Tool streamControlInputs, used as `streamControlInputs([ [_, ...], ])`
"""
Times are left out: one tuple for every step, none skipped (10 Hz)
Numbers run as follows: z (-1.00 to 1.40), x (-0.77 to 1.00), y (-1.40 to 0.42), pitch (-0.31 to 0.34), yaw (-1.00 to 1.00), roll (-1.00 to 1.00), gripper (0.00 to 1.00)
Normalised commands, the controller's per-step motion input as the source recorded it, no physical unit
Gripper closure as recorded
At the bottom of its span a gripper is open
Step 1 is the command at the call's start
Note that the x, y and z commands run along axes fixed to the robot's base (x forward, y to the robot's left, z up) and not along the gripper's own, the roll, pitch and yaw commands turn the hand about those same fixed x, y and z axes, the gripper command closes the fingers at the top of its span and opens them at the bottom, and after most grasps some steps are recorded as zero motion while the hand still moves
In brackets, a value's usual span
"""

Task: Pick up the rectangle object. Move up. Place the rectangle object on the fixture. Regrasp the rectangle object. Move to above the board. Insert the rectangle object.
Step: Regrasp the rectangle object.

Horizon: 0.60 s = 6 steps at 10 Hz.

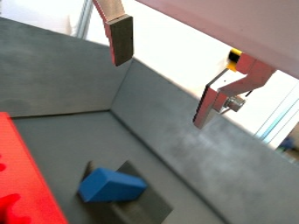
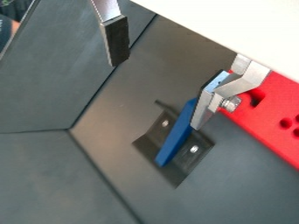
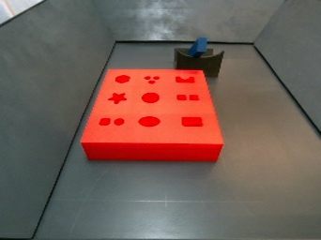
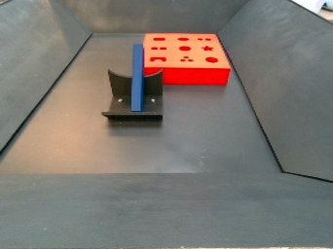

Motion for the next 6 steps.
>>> streamControlInputs([
  [-0.01,0.09,-0.04,0.146,0.11,1.00,0.00],
  [-0.01,0.09,-0.05,0.149,0.13,0.81,0.00],
  [-0.01,0.09,-0.05,0.138,0.15,0.55,0.00],
  [-0.01,0.09,-0.05,0.128,0.16,0.42,0.00],
  [0.00,0.08,-0.03,0.094,0.18,0.25,0.00],
  [0.00,0.08,-0.03,0.072,0.18,0.21,0.00],
])
